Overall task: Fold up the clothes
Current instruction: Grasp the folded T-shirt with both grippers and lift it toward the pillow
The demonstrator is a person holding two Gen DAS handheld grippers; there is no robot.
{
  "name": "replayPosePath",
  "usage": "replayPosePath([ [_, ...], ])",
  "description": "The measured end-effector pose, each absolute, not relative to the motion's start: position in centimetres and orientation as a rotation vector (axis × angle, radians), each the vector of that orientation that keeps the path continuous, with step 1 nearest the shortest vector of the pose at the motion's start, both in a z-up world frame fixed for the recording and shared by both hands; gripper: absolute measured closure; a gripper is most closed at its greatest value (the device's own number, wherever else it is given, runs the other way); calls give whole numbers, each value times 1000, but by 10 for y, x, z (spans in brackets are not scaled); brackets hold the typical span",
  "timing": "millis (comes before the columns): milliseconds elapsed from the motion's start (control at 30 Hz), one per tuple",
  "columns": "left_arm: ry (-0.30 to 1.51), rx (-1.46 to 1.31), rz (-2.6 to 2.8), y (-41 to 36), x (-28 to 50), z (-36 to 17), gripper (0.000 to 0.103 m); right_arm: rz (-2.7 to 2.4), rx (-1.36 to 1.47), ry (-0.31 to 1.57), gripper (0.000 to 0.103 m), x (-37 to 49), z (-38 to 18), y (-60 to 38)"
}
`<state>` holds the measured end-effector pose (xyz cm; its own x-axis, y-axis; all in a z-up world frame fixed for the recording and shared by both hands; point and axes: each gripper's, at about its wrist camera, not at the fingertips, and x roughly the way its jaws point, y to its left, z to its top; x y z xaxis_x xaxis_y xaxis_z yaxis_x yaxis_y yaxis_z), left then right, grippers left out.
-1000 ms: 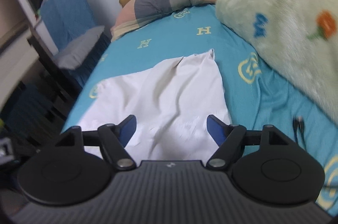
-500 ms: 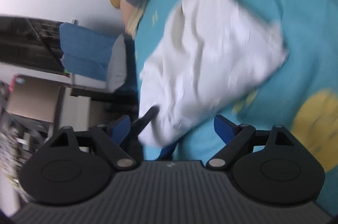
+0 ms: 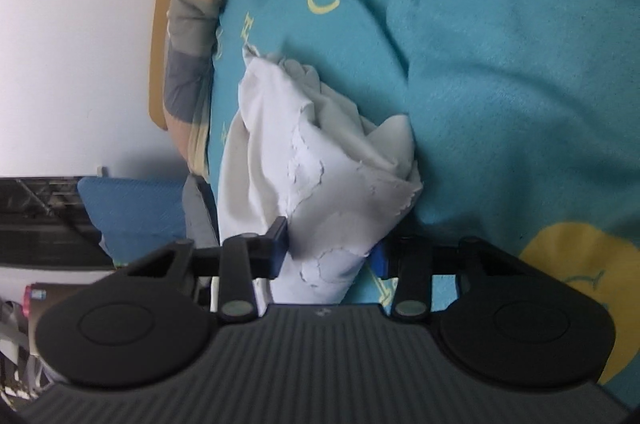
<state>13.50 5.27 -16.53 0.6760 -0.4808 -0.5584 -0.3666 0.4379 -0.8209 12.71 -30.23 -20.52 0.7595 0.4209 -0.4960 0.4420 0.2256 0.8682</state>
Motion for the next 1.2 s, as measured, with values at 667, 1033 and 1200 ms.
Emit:
replayPosePath([
  [667, 1021, -1053, -291, -33, 93, -37, 78, 2, 1208, 515, 83, 14, -68, -381],
  [1033, 1047, -1001, -562, -250, 137, 50, 78, -113, 1102, 330, 83, -8, 45, -552],
  [1200, 978, -977, -764, -363, 162, 93, 78, -205, 944, 153, 83, -10, 105, -632],
])
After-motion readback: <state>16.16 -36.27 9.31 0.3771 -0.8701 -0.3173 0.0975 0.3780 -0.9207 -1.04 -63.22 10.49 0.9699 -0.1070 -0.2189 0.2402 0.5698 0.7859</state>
